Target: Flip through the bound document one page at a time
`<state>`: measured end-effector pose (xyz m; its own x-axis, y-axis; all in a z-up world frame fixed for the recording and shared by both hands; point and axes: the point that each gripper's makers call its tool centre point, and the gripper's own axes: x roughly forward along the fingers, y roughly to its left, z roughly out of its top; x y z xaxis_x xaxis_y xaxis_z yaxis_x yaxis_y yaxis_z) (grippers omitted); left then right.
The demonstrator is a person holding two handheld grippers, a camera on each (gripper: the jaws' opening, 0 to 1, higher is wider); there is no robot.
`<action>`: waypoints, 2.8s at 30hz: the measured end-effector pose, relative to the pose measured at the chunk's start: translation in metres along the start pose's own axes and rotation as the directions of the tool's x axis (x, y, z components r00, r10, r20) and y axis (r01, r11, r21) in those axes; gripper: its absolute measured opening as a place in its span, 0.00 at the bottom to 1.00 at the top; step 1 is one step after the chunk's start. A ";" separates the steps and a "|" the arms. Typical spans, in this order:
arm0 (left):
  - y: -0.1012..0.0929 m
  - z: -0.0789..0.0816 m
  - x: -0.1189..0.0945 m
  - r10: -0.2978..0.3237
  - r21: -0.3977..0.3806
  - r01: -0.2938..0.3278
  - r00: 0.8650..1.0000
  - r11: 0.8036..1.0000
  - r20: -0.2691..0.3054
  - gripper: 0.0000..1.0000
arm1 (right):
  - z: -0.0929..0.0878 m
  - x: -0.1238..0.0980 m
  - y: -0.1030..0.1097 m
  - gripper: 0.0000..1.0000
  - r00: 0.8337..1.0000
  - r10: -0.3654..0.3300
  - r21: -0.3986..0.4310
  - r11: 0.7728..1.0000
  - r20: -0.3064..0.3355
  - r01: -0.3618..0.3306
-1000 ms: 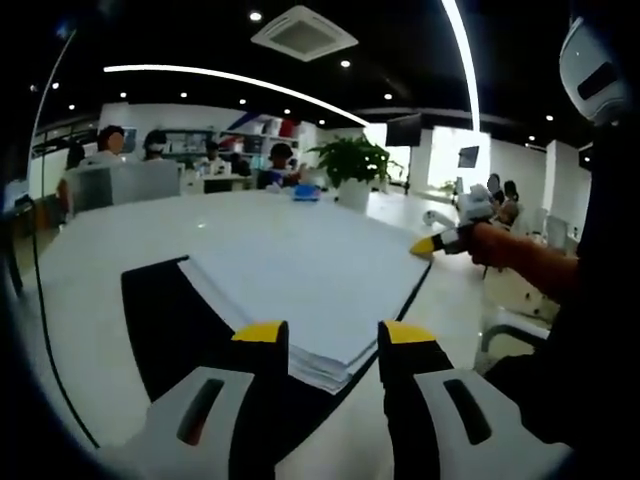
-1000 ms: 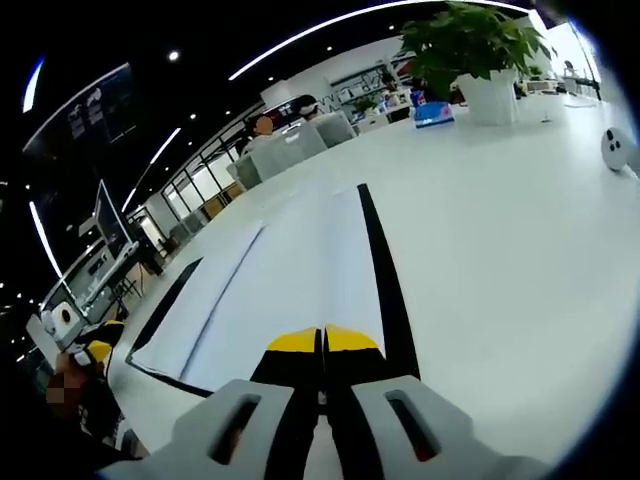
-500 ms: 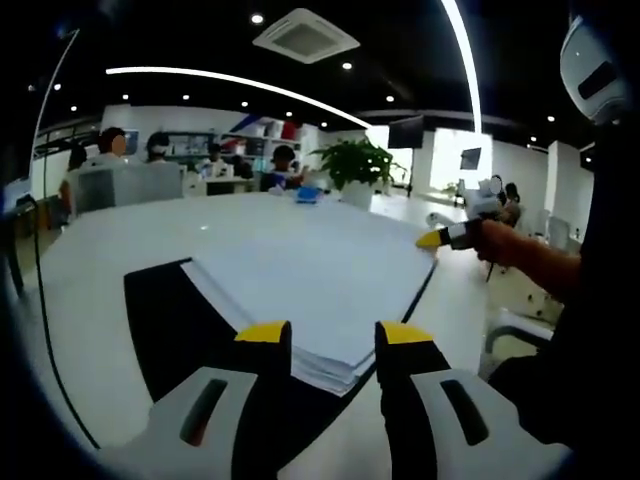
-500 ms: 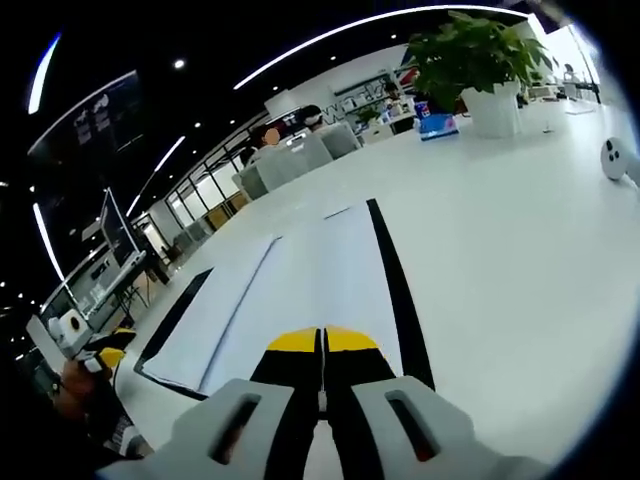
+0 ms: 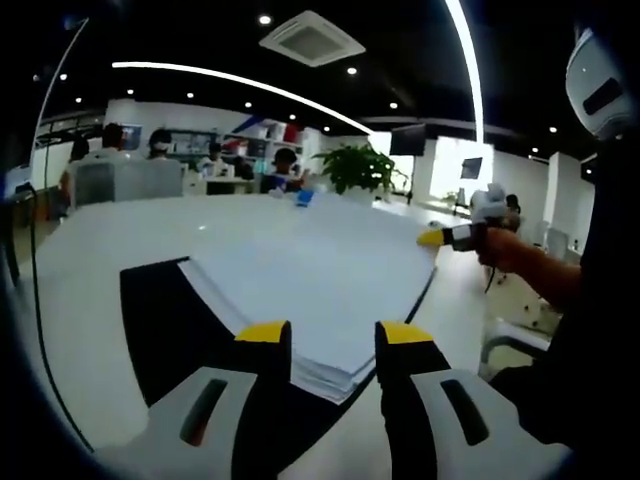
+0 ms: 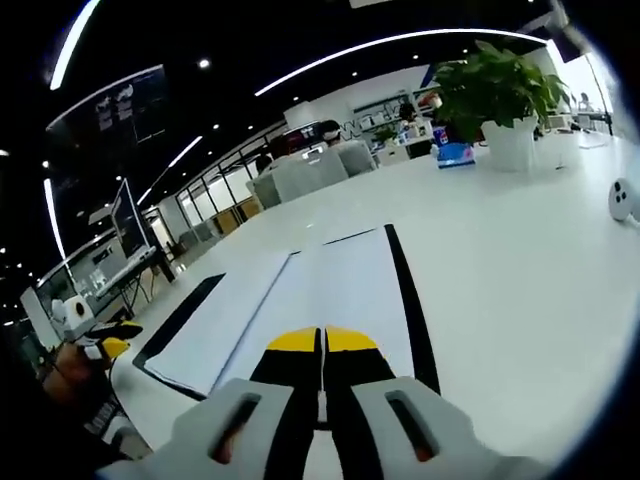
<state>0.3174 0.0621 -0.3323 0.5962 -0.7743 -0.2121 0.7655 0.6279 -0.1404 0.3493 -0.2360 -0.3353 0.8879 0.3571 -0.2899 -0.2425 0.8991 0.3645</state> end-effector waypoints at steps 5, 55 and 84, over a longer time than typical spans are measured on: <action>-0.001 -0.001 -0.001 -0.004 0.007 0.004 1.000 1.000 -0.006 0.35 | 0.005 -0.001 -0.001 0.01 1.000 0.005 0.000 1.000 0.028 -0.005; 0.005 -0.005 -0.002 0.043 -0.014 -0.043 0.999 0.999 -0.031 0.37 | 0.058 -0.001 0.078 0.01 0.972 0.191 -0.065 0.981 0.135 -0.183; 0.020 0.002 -0.017 0.026 -0.002 -0.026 1.000 1.000 -0.015 0.38 | 0.059 0.019 0.149 0.01 0.962 0.256 -0.193 0.952 0.091 -0.235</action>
<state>0.3225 0.0879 -0.3296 0.6122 -0.7564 -0.2305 0.7493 0.6480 -0.1363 0.3525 -0.1103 -0.2345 0.8279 0.5510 -0.1053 -0.5156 0.8213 0.2443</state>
